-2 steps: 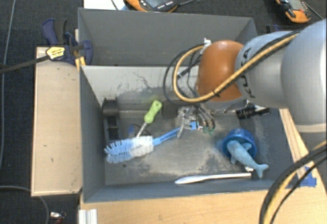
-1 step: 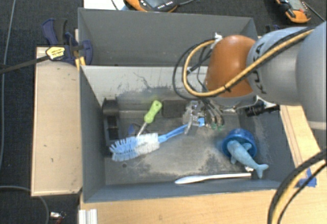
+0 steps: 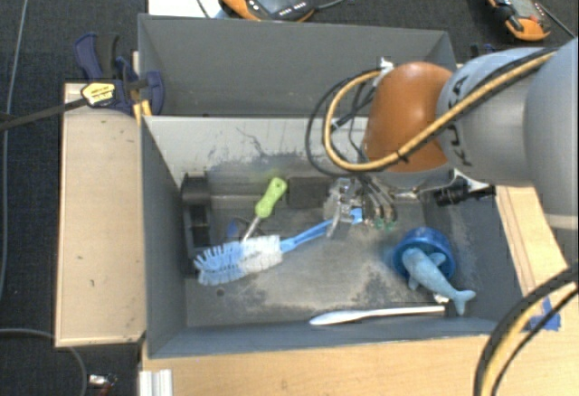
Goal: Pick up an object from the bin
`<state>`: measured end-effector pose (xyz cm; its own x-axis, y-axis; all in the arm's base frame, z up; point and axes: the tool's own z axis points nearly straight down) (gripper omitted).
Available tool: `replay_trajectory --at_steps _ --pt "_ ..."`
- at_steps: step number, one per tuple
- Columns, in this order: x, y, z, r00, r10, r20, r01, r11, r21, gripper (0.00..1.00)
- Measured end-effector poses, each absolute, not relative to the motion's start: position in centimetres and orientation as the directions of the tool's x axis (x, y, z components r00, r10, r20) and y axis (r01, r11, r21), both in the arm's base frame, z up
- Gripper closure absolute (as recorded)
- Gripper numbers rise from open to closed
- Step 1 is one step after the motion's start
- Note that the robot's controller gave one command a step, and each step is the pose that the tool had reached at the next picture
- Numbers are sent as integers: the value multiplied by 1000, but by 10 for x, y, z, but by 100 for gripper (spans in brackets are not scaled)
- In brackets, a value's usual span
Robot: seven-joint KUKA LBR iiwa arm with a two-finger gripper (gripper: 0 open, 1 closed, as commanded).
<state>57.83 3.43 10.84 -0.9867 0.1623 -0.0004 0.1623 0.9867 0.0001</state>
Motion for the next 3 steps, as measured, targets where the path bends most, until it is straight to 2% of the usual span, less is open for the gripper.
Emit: replay_trajectory --at_steps 1,2,3 --pt "582 42 158 -983 182 -8 182 983 2 100" --pt "571 33 187 -985 171 -2 171 985 -1 100" --pt "572 31 196 -984 177 -3 177 984 1 100"
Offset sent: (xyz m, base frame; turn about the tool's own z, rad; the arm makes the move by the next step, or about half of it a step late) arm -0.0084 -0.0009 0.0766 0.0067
